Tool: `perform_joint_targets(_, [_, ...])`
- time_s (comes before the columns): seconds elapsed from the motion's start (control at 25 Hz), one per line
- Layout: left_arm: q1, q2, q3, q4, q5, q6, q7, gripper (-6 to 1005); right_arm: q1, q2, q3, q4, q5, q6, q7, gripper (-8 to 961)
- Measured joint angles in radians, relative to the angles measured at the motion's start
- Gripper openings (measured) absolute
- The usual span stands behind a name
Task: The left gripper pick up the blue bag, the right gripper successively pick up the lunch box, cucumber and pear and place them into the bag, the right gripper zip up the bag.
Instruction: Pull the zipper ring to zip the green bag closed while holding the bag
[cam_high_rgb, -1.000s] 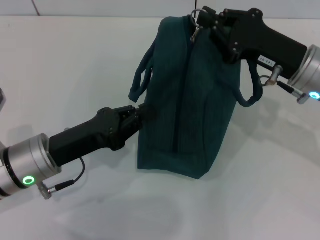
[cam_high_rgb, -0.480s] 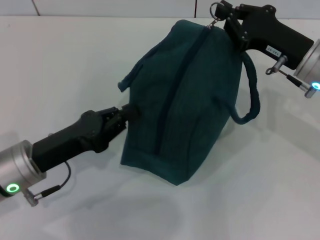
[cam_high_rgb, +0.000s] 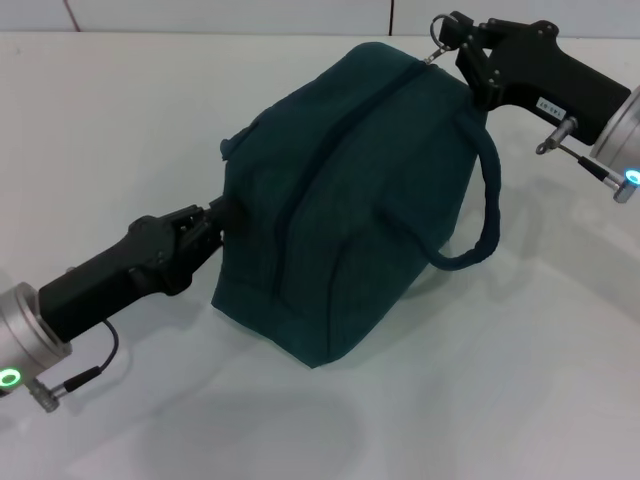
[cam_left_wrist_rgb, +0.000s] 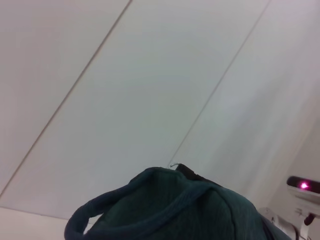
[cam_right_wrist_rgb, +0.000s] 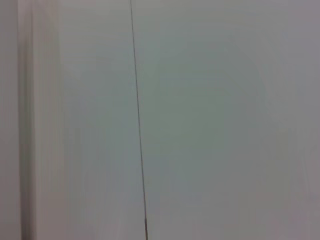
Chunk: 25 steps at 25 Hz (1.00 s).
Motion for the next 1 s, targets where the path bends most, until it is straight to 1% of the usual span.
perform_joint_targets(0.16, [-0.005,-0.003,0.001,0.000,-0.001,0.004,0.012,58,-0.003,-0.001,0.000,0.000,-0.001,-0.004,0.001,12])
perform_joint_targets(0.24, [-0.003,-0.007,-0.009,-0.005,-0.030,0.005,0.014,58,-0.007,-0.002,-0.001,0.000,-0.004,-0.011,0.003,12])
perform_joint_targets(0.32, [0.005,-0.012,-0.014,-0.012,-0.089,0.015,0.028,59,-0.010,-0.002,-0.002,0.000,-0.006,-0.016,0.004,12])
perform_joint_targets(0.4, [0.013,-0.014,-0.014,-0.021,-0.141,0.034,0.038,258,-0.015,-0.002,-0.004,-0.001,-0.007,-0.026,0.006,12])
perform_joint_targets(0.64, [-0.004,-0.009,-0.016,-0.027,-0.205,0.046,0.010,467,-0.034,-0.003,-0.007,-0.001,-0.007,-0.062,0.008,12])
perform_joint_targets(0.76, [-0.042,-0.004,-0.017,-0.018,-0.227,0.024,-0.026,610,-0.041,-0.003,-0.008,-0.001,-0.007,-0.078,0.008,12])
perform_joint_targets(0.84, [-0.072,0.003,-0.017,-0.014,-0.229,-0.015,-0.066,705,-0.043,-0.003,-0.008,-0.001,-0.007,-0.089,0.008,12])
perform_joint_targets(0.88, [-0.101,0.013,-0.017,-0.008,-0.229,-0.057,-0.109,743,-0.045,-0.002,-0.009,-0.001,-0.007,-0.094,0.008,12])
perform_joint_targets(0.96, [-0.136,0.024,-0.013,-0.004,-0.222,-0.112,-0.164,818,-0.048,-0.001,-0.009,-0.001,-0.007,-0.097,0.007,12])
perform_joint_targets(1.0, [-0.164,0.034,-0.010,-0.001,-0.211,-0.142,-0.198,855,-0.050,0.000,-0.009,0.000,-0.007,-0.099,0.006,12])
